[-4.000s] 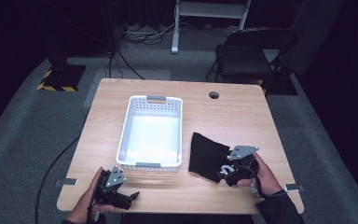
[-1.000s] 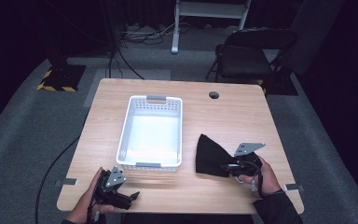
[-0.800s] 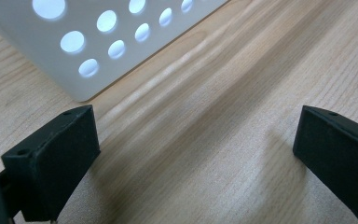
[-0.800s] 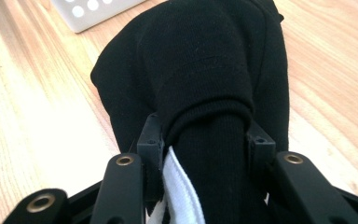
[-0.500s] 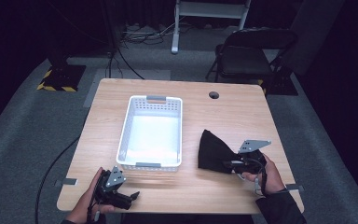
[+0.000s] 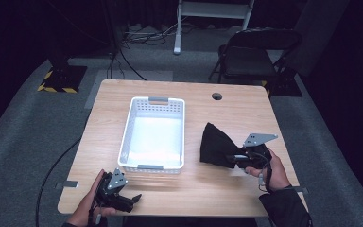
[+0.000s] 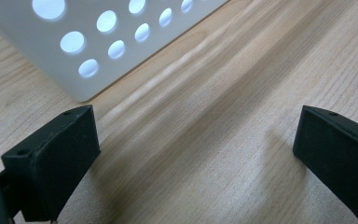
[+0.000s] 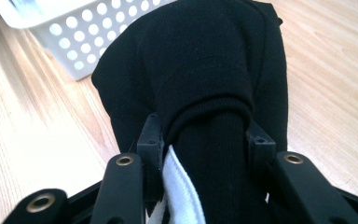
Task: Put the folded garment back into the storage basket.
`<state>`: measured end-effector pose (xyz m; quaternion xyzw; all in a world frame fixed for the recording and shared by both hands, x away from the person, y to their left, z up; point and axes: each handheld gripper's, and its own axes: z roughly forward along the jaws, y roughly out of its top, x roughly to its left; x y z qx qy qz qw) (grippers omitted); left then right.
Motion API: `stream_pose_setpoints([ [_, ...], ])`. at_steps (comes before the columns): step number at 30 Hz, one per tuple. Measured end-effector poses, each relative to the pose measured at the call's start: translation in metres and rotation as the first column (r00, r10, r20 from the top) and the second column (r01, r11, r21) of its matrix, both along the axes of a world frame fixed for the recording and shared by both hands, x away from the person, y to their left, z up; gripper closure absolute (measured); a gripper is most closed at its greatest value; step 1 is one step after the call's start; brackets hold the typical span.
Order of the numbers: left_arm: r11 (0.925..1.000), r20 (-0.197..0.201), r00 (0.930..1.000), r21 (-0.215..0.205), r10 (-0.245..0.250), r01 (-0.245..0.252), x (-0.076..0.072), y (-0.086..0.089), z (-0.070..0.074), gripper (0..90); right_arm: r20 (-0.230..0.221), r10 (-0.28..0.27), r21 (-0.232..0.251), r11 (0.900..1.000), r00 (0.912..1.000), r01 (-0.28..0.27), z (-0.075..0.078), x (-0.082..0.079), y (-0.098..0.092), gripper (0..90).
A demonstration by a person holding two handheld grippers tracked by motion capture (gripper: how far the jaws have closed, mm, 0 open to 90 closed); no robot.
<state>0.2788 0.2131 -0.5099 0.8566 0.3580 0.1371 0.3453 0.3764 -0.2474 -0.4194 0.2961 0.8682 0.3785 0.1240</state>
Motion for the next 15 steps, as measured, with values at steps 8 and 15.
stream_pose_setpoints([
  [8,1.0000,0.000,1.0000,0.000,0.000,0.000,0.000,0.000,0.000,0.2,0.015,-0.004,0.009,1.000,0.9999,0.004,0.016,0.006,0.004,61.0],
  [15,1.0000,0.000,1.0000,0.000,0.000,0.000,0.000,0.000,0.000,0.2,0.031,-0.002,0.007,1.000,0.9995,0.001,0.028,0.012,0.011,60.9],
])
